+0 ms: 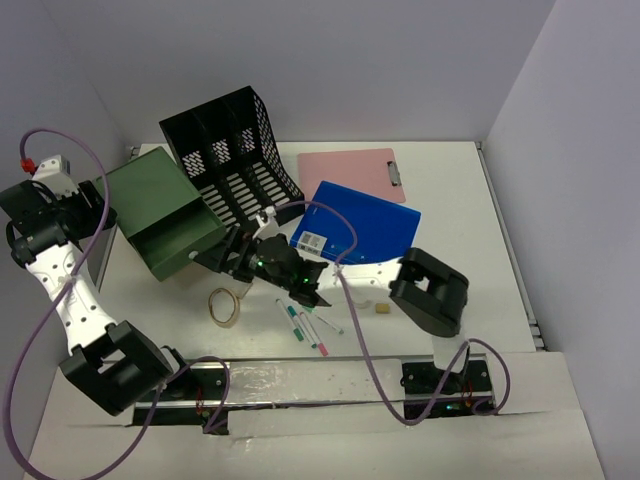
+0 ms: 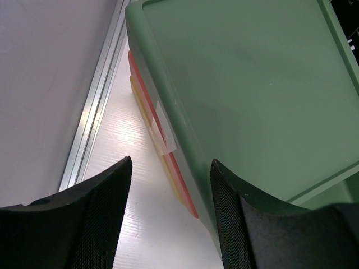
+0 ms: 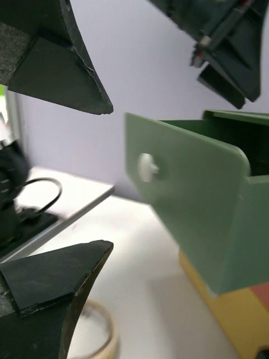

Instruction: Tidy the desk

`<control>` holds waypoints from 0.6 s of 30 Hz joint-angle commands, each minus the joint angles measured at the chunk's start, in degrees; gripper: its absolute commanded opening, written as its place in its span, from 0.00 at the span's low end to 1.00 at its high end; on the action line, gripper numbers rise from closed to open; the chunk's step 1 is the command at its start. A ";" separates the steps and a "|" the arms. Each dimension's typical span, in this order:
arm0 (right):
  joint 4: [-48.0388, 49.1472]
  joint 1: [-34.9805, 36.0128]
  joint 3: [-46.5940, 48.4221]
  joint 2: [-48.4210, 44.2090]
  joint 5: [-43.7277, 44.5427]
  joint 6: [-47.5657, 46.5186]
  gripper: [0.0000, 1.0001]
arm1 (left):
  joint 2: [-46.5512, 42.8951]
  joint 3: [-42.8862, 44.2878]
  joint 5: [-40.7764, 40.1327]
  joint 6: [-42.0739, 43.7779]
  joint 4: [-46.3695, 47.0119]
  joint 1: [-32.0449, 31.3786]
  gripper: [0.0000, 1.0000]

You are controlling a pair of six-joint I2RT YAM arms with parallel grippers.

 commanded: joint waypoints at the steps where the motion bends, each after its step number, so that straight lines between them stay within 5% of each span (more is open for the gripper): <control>1: -2.05 -0.10 -6.41 -16.51 -1.15 -15.35 1.00 | -1.95 2.91 0.90 1.62 -0.83 -0.08 0.67; 8: -26.81 -0.93 -14.97 -40.27 12.28 -45.16 1.00 | -3.42 2.48 2.69 2.73 -1.01 -0.08 0.73; 12: -40.76 -5.01 -14.66 -43.95 14.49 -53.79 1.00 | -4.04 2.36 3.91 3.15 -1.66 -0.06 0.74; 16: -69.39 -23.74 -7.71 -40.03 1.15 -55.93 0.98 | -5.19 3.25 5.65 4.13 -4.51 -0.06 0.74; 18: -74.81 -32.21 -6.94 -40.05 -3.00 -55.21 0.95 | -6.12 3.08 6.51 4.85 -5.34 -0.08 0.74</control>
